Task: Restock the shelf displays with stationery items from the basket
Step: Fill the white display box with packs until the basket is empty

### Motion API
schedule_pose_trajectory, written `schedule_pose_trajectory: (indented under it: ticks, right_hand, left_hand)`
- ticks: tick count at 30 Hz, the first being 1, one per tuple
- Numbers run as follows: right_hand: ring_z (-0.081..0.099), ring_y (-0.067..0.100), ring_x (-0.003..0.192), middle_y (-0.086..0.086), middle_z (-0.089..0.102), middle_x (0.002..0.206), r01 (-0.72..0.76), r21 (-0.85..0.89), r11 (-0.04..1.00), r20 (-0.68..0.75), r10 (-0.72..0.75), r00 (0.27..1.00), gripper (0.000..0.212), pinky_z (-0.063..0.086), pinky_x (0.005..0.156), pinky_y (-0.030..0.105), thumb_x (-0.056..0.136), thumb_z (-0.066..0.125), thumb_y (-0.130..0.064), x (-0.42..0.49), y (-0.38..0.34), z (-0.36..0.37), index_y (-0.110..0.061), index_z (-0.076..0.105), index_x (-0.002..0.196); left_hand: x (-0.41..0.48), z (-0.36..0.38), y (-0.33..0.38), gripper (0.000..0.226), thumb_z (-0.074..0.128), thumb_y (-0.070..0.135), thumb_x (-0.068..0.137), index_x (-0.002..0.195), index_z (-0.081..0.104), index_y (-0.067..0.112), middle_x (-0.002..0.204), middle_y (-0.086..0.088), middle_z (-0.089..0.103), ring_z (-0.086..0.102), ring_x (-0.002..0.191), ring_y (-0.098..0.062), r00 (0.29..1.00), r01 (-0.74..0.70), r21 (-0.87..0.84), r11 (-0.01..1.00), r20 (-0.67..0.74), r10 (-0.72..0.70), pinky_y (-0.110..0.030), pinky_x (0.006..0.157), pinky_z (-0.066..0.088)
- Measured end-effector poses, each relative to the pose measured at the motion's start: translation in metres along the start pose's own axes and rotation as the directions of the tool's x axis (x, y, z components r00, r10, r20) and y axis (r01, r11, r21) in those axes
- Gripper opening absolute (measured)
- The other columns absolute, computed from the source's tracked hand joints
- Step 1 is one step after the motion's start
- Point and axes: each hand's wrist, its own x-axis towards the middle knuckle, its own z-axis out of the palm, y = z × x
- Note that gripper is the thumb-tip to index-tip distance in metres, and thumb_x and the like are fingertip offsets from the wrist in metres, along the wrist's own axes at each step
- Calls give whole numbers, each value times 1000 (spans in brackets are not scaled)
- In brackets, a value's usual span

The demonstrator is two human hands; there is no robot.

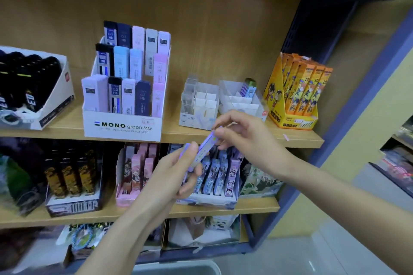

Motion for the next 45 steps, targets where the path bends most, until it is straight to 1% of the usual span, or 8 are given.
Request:
schedule_pose_trajectory:
  ticks: [5,10,14,18,27,32,41,45]
  right_hand:
    - [71,16,79,10,72,91,-153,-108,982,72,161,984,12,57,76,27,87,65,-16,-13,2,-4,-18,60,97]
    - [62,4,61,-1,68,81,-175,-78,982,63,180,982,11,50,58,14,85,66,-11,-17,1,4,-17,62,94]
    - [63,4,61,-2,67,77,-52,-92,994,-255,27,967,13,52,63,15,93,55,-8,0,-8,-23,-18,63,95]
    - [61,21,80,1,59,92,35,-709,704,-362,-406,839,17,46,74,27,97,47,-7,36,5,-77,-8,63,105]
    - [56,29,101,12,59,109,-58,-891,450,-189,-252,949,23,46,80,39,99,45,-12,91,35,-106,-6,61,116]
    - [60,27,96,9,65,109,-116,-830,546,-192,-84,978,19,50,80,42,94,53,-8,104,37,-104,-8,50,113]
    - [55,29,103,11,52,114,-87,-907,411,-223,-294,929,26,45,75,38,93,56,-12,101,46,-93,-7,58,119]
    - [56,16,81,2,59,95,47,-727,685,-266,-344,900,18,46,75,31,98,47,-20,65,20,-55,-11,63,101]
  left_hand:
    - [5,-5,-3,3,68,20,84,82,66,20,48,12,53,42,39,-1,971,-103,202,974,-194,143,-11,40,32]
    - [0,-10,2,10,73,20,80,86,67,26,80,6,70,64,75,-12,961,-161,283,946,-174,215,-25,66,53]
    - [0,-8,3,14,53,22,94,101,46,12,57,10,58,39,37,-2,978,-35,146,989,-199,65,-11,40,32]
    - [4,-8,1,9,41,8,96,87,39,10,51,-2,45,26,33,-8,977,35,104,994,-211,-13,-15,35,22]
    - [2,-7,1,16,46,19,98,85,47,9,49,9,54,36,33,-3,983,-63,183,981,-159,93,-15,34,26]
    - [5,-6,-4,12,49,22,96,87,54,15,63,8,58,36,38,-7,982,-117,190,975,-124,142,-13,34,25]
    - [23,2,-10,23,36,17,102,80,44,12,62,-2,60,31,35,-10,975,95,-39,995,-200,-100,-15,31,22]
    - [14,4,-8,14,45,17,98,85,49,14,79,-5,55,41,50,-7,985,-33,75,997,-167,45,-14,48,34]
